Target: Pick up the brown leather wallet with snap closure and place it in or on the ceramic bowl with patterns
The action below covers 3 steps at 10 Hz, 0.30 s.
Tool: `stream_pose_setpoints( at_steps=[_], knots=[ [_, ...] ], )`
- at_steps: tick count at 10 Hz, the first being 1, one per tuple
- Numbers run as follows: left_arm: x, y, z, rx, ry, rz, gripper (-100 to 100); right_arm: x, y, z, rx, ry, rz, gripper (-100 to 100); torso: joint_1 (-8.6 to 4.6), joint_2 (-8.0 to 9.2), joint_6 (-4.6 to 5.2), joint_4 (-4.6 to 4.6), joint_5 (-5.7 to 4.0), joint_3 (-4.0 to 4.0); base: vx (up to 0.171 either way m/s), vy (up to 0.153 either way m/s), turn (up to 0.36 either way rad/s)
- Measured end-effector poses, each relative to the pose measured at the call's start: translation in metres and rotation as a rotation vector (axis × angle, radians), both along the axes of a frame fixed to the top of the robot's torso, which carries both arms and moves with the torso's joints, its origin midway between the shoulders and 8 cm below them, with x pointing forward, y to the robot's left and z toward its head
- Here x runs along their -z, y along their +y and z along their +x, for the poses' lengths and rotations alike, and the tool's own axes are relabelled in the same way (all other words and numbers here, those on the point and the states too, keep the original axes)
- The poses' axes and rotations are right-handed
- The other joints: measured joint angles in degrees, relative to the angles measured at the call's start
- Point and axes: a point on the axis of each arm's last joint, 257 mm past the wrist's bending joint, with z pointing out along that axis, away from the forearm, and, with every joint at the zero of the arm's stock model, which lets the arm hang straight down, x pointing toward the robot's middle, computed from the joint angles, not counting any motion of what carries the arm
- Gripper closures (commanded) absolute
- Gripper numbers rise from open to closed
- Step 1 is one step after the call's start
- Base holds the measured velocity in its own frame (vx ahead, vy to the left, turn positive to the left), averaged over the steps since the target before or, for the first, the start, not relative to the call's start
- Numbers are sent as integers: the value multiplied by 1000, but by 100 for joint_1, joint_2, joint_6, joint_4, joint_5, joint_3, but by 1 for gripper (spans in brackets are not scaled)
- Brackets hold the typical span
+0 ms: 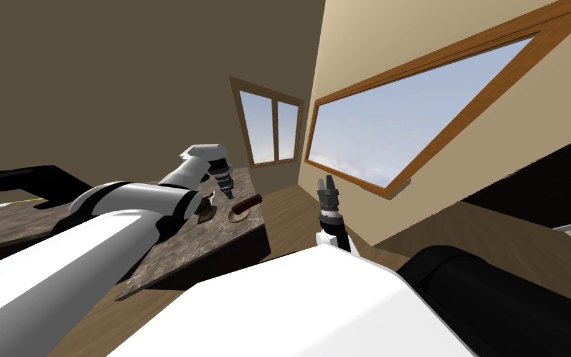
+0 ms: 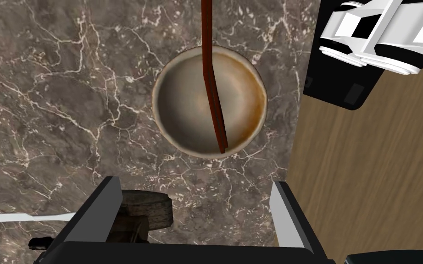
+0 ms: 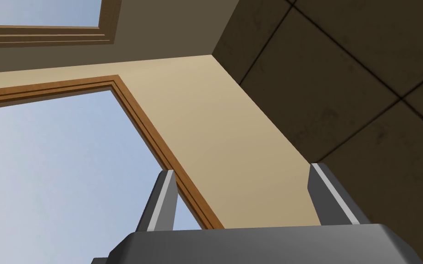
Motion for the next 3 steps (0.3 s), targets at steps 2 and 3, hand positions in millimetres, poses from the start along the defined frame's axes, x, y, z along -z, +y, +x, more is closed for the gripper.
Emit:
stream_pose_setpoints(
  at_steps=[2, 3],
  knots=[
    [0, 0, 0, 0, 0, 0, 0, 0, 0, 0, 0, 0, 0, 0, 0, 1, 0, 0, 0, 0, 0, 0, 0],
    [0, 0, 0, 0, 0, 0, 0, 0, 0, 0, 0, 0, 0, 0, 0, 1, 0, 0, 0, 0, 0, 0, 0]
  ],
)
